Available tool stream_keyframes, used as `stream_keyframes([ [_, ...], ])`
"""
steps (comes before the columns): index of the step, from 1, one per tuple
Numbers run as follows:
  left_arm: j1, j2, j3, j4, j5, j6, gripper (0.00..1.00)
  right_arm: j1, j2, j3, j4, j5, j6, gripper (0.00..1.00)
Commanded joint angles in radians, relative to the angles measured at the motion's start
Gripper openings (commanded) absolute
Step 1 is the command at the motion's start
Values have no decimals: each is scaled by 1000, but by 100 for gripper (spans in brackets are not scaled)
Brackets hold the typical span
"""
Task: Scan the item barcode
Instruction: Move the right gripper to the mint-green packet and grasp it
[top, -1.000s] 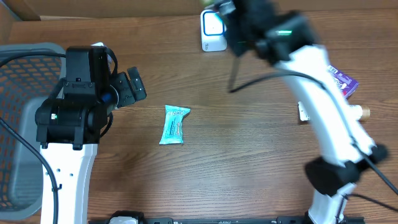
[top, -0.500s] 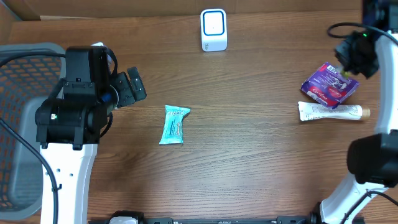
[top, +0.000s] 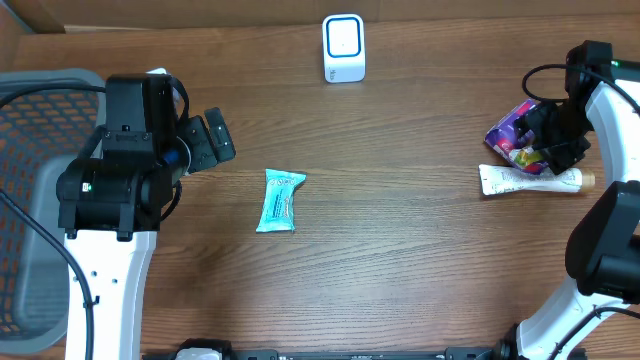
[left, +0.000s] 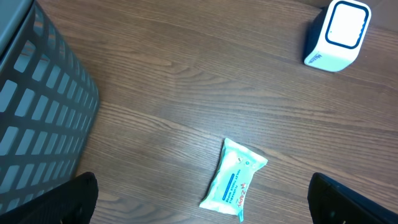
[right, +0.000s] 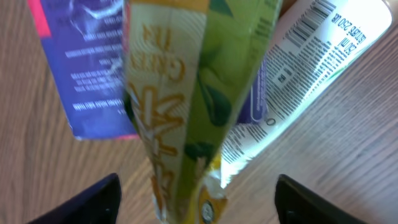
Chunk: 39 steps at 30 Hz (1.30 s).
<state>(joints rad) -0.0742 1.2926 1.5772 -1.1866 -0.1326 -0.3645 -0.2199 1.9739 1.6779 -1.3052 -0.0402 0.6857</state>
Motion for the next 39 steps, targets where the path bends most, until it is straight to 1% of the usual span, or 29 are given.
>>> stream_keyframes([
  [1,2,3,8,0,-12,-10,100,0,-16,63,-45,-7,-89,83],
  [5,2,3,8,0,-12,-10,100,7,-21,223,-161,-39,-158,84],
  [8,2,3,8,0,-12,-10,100,45,-33,351,-209,-150,-294,85],
  [11,2,3,8,0,-12,-10,100,121,-41,434,-223,-247,-379,88],
  [12,2,3,8,0,-12,-10,100,155,-42,441,-216,-267,-385,90],
  [14,2,3,8,0,-12,-10,100,232,-42,439,-199,-286,-383,91],
  [17,2,3,8,0,-12,-10,99,357,-37,393,-149,-288,-359,91],
  [20,2,3,8,0,-12,-10,100,475,-34,306,-71,-291,-290,89],
  [24,2,3,8,0,-12,-10,100,624,-34,121,85,-356,-219,85],
  [26,2,3,8,0,-12,-10,100,693,-34,16,172,-365,-159,84],
  [30,2,3,8,0,-12,-10,99,806,-34,-138,340,-366,-77,83],
  [34,2,3,8,0,-12,-10,99,908,-34,-228,507,-347,-36,82],
  [36,2,3,8,0,-12,-10,100,948,-34,-261,581,-289,14,82],
  [39,2,3,8,0,-12,-10,100,987,-31,-294,662,-233,45,74],
])
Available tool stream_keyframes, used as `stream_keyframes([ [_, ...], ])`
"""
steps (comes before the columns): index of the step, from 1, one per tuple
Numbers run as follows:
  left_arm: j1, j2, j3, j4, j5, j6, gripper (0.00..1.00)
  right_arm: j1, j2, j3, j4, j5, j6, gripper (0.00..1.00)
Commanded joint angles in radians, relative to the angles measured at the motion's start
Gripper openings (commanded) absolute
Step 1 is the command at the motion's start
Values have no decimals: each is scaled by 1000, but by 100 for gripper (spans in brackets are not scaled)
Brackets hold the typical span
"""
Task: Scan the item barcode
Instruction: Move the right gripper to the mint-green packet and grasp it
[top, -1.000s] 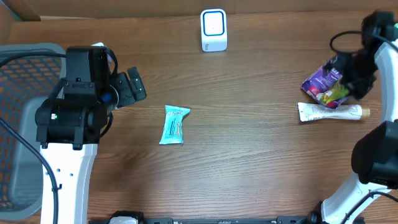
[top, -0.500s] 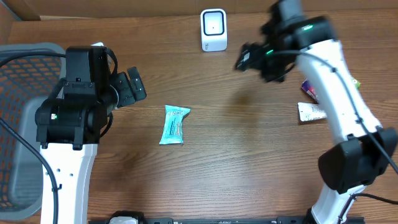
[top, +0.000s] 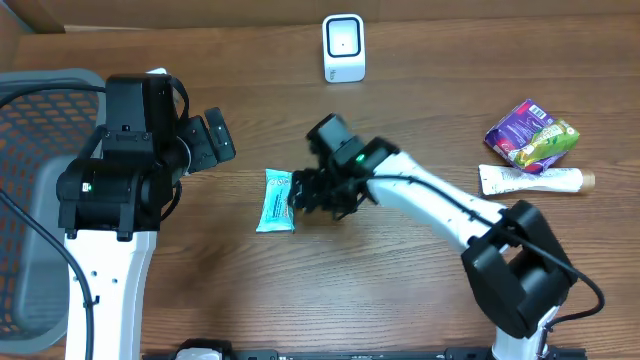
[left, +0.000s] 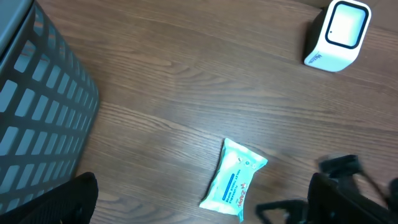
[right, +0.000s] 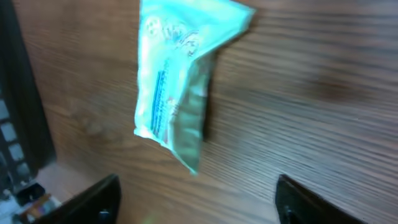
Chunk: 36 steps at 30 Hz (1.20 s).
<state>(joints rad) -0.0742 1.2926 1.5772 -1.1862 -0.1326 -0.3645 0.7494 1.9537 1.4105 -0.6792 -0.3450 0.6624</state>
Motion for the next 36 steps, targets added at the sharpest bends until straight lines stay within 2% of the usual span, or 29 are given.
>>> stream_keyframes([
  [1,2,3,8,0,-12,-10,100,33,-9,-43,75,84,68,74],
  [8,2,3,8,0,-12,-10,100,98,37,-96,240,123,72,72],
  [20,2,3,8,0,-12,-10,100,119,101,-96,284,121,149,46],
  [21,2,3,8,0,-12,-10,100,119,101,-96,283,125,149,42],
  [22,2,3,8,0,-12,-10,100,118,101,-96,280,128,148,29],
  [23,2,3,8,0,-12,-10,99,116,101,-96,275,127,147,8],
  [24,2,3,8,0,-12,-10,99,112,100,-95,273,116,137,4],
  [29,2,3,8,0,-12,-10,100,61,51,-85,255,-7,-24,4],
  [32,2,3,8,0,-12,-10,100,14,-21,-85,190,-7,-105,4],
  [34,2,3,8,0,-12,-10,100,-16,-78,-85,129,24,-179,4],
  [36,2,3,8,0,-12,-10,100,-36,-135,-73,36,141,-221,4],
])
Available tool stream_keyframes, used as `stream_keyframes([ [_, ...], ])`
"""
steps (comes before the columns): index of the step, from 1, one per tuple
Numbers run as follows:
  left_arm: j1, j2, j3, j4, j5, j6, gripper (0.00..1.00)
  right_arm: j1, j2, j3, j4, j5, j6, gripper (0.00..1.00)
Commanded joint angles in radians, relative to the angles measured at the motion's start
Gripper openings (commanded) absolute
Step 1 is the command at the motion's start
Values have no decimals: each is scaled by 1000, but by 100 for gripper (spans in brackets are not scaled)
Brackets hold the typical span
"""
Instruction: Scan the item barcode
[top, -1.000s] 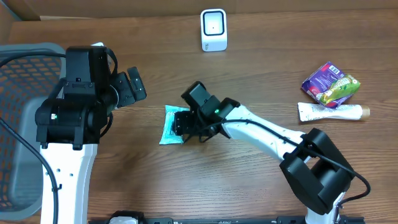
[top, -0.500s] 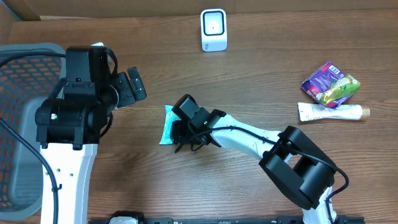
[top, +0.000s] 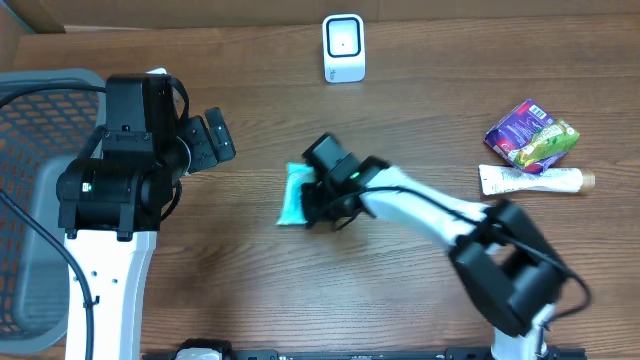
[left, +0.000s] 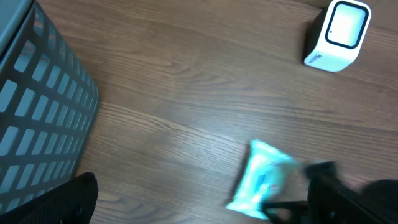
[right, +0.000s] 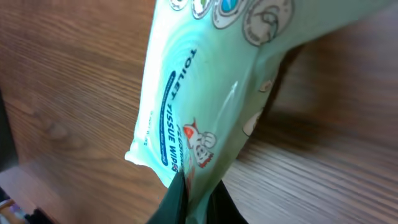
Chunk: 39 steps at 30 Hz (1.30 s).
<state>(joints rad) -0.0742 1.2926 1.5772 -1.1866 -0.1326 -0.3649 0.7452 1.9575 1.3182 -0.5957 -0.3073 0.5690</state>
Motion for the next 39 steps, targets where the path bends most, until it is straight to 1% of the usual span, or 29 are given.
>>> stream_keyframes([
  [1,2,3,8,0,-12,-10,100,-34,-165,32,-102,196,-135,4],
  [5,2,3,8,0,-12,-10,100,-14,-216,106,-332,667,-124,4],
  [7,2,3,8,0,-12,-9,99,2,-208,124,-415,845,-124,4],
  [9,2,3,8,0,-12,-10,100,16,-182,124,-453,912,-121,4],
  [12,2,3,8,0,-12,-9,100,20,-129,124,-472,912,-126,4],
  [14,2,3,8,0,-12,-10,100,19,-77,124,-502,941,-163,4],
  [18,2,3,8,0,-12,-10,100,19,26,124,-630,1143,-161,4],
  [20,2,3,8,0,-12,-9,100,20,56,124,-670,1204,-162,6],
  [23,2,3,8,0,-12,-10,99,23,66,124,-681,1171,-185,7],
  [27,2,3,8,0,-12,-10,99,48,66,124,-665,1015,-267,5],
  [30,2,3,8,0,-12,-9,100,83,66,124,-639,938,-287,6],
  [32,2,3,8,0,-12,-10,100,110,66,124,-621,922,-286,29],
  [36,2,3,8,0,-12,-10,99,174,66,124,-583,895,-286,41],
  [39,2,3,8,0,-12,-10,100,212,66,124,-560,880,-288,44],
])
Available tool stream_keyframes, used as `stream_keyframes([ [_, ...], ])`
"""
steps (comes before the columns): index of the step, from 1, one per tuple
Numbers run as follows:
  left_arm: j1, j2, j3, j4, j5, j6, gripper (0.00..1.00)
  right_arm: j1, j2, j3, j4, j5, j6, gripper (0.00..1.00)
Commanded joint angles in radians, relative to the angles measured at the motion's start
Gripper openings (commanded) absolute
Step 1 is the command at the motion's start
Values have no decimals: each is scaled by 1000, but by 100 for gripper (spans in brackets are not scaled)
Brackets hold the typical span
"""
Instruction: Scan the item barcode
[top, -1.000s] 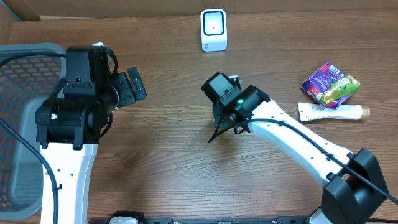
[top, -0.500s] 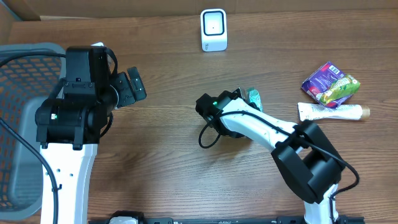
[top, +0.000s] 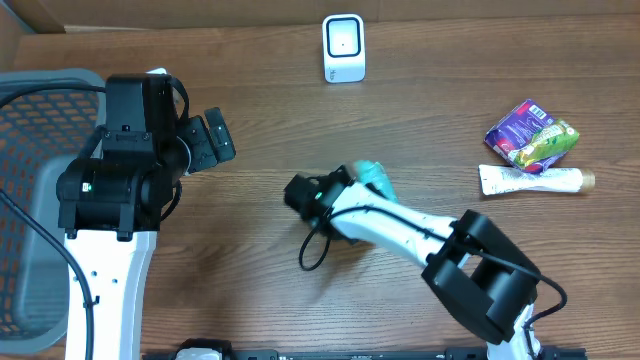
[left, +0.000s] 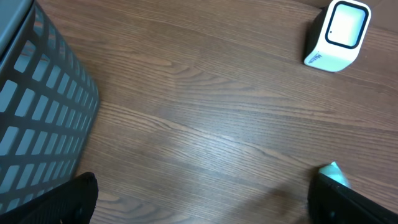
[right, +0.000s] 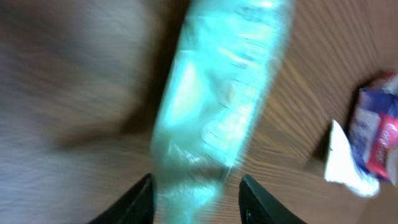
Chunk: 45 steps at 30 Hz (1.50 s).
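Observation:
The teal wipes packet (top: 373, 178) is at the table's middle, held in my right gripper (top: 345, 188). In the right wrist view the packet (right: 217, 118) is a blur that fills the gap between the two fingers (right: 140, 199), with the right gripper (right: 198, 200) shut on it. The white scanner (top: 343, 47) stands at the far edge, also seen in the left wrist view as the scanner (left: 336, 34). My left gripper (top: 213, 140) hangs open at the left, apart from the packet. Only a teal corner of the packet (left: 333, 170) shows beside the left gripper (left: 202, 202).
A grey mesh basket (top: 30, 200) stands at the far left. At the right lie a purple pack (top: 515, 128), a green pack (top: 553, 140) and a white tube (top: 530, 180). A black cable (top: 312, 245) loops under the right arm.
The packet, still in my right gripper, has moved to the right and turned. The right wrist view now faces toward the packs at the right. The left arm has not moved.
My right gripper was open around a green pack at the right pile while the teal packet lay at the middle. Then it stood open beside the teal packet, then shut on it. Now the packet is held further right.

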<state>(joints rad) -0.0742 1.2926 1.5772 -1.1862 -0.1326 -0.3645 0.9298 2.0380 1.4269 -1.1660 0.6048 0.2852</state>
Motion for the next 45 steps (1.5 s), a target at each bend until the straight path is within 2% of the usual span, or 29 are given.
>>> stream_keyframes([
  [1,2,3,8,0,-12,-10,100,40,-14,15,14,-41,-6,45],
  [3,2,3,8,0,-12,-10,100,58,-14,15,19,-67,-6,51],
  [7,2,3,8,0,-12,-10,100,66,-17,29,19,-152,-5,52],
  [9,2,3,8,0,-12,-10,100,47,-24,60,7,-195,6,59],
  [11,2,3,8,0,-12,-10,100,16,-40,105,-3,-237,32,62],
  [17,2,3,8,0,-12,-10,100,-162,-121,233,9,-452,55,63],
  [18,2,3,8,0,-12,-10,100,-198,-132,243,15,-499,55,62],
  [19,2,3,8,0,-12,-10,100,-239,-140,247,23,-539,55,49],
  [20,2,3,8,0,-12,-10,100,-269,-142,246,29,-562,55,32],
  [21,2,3,8,0,-12,-10,99,-297,-142,246,32,-583,55,23],
  [24,2,3,8,0,-12,-10,99,-366,-139,229,43,-651,56,9],
  [26,2,3,8,0,-12,-10,100,-398,-132,206,64,-726,68,4],
  [35,2,3,8,0,-12,-10,99,-398,-56,81,190,-842,203,4],
  [41,2,3,8,0,-12,-10,100,-386,8,16,257,-754,372,4],
  [45,2,3,8,0,-12,-10,100,-393,27,10,301,-787,362,4],
])
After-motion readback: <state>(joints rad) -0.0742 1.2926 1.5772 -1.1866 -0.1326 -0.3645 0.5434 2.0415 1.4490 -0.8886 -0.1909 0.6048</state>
